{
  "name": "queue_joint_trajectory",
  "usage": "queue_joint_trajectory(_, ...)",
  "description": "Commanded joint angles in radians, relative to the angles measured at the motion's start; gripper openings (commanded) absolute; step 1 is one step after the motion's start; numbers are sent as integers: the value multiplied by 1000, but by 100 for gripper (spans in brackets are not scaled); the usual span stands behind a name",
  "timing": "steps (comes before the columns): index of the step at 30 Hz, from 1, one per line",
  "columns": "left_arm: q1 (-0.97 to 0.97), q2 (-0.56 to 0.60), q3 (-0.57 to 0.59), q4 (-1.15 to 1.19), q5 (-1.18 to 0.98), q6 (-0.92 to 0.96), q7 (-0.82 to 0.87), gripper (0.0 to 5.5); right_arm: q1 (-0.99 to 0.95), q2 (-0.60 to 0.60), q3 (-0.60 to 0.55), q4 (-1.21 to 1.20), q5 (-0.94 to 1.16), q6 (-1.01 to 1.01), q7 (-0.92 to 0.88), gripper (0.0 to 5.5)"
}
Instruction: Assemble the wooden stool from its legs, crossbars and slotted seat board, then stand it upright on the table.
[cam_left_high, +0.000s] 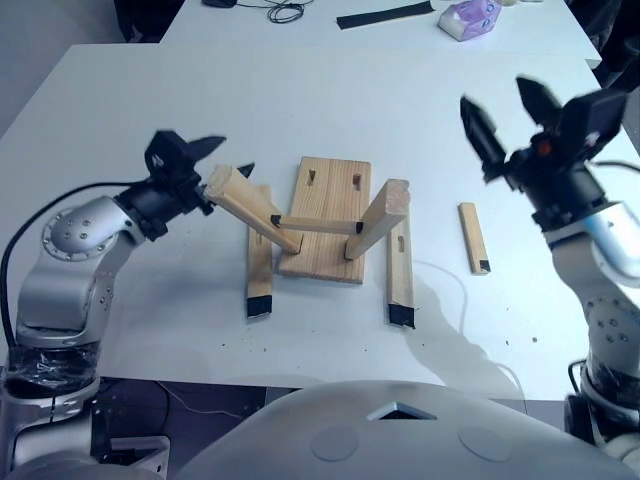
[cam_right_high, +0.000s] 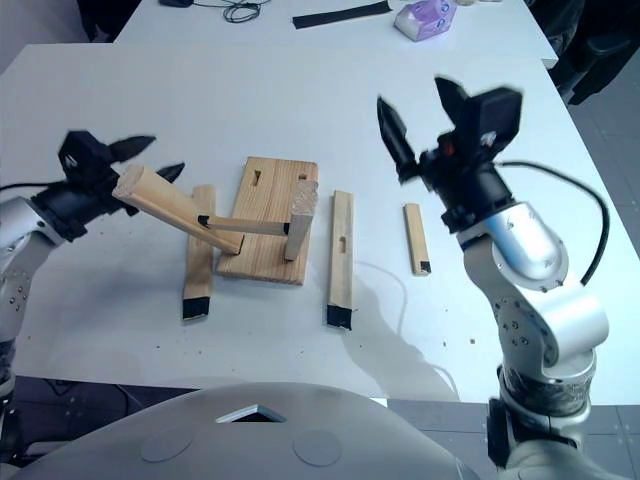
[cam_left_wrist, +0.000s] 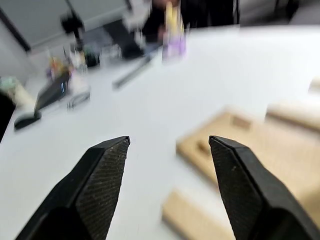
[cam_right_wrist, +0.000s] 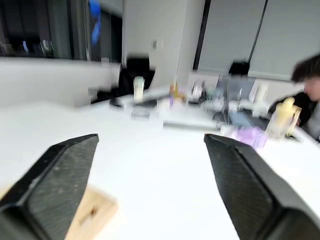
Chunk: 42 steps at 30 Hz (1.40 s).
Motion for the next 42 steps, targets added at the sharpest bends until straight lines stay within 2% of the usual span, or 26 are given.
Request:
queue_joint_trajectory(1,34,-80,-101,50,81,-86,-8,294,29,53,163,106,-122,-75,53,399)
queue_joint_trajectory(5,68,-117,-153,48,107,-106,-25,294,67,83,268,193,-213,-118,99,399)
queue_joint_trajectory(13,121,-111,-173,133,203,-192,-46,294,162,94,355,312,-346,-157,145,399)
queue_joint_trajectory(24,240,-60,-235,244,349,-370,-99,294,220,72,302,366,-468,-199,159,399)
queue_joint_trajectory(42,139,-29,-197,524,377,-512,-97,294,256,12,176,431,-591,-257,195,399)
